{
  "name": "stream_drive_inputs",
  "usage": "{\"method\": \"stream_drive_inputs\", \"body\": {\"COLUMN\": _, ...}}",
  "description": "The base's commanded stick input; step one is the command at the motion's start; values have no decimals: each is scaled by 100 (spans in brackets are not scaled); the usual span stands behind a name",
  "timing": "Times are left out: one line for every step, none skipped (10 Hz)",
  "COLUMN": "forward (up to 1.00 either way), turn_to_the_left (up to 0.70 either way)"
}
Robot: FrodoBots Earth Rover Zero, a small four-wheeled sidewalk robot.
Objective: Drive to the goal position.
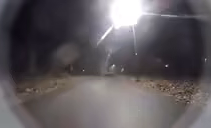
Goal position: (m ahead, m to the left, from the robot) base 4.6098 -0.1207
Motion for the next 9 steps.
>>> {"method": "stream_drive_inputs", "body": {"forward": 100, "turn_to_the_left": 18}}
{"method": "stream_drive_inputs", "body": {"forward": 100, "turn_to_the_left": 17}}
{"method": "stream_drive_inputs", "body": {"forward": 100, "turn_to_the_left": 17}}
{"method": "stream_drive_inputs", "body": {"forward": 100, "turn_to_the_left": 17}}
{"method": "stream_drive_inputs", "body": {"forward": 100, "turn_to_the_left": 8}}
{"method": "stream_drive_inputs", "body": {"forward": 100, "turn_to_the_left": 5}}
{"method": "stream_drive_inputs", "body": {"forward": 100, "turn_to_the_left": 3}}
{"method": "stream_drive_inputs", "body": {"forward": 100, "turn_to_the_left": 3}}
{"method": "stream_drive_inputs", "body": {"forward": 100, "turn_to_the_left": 3}}
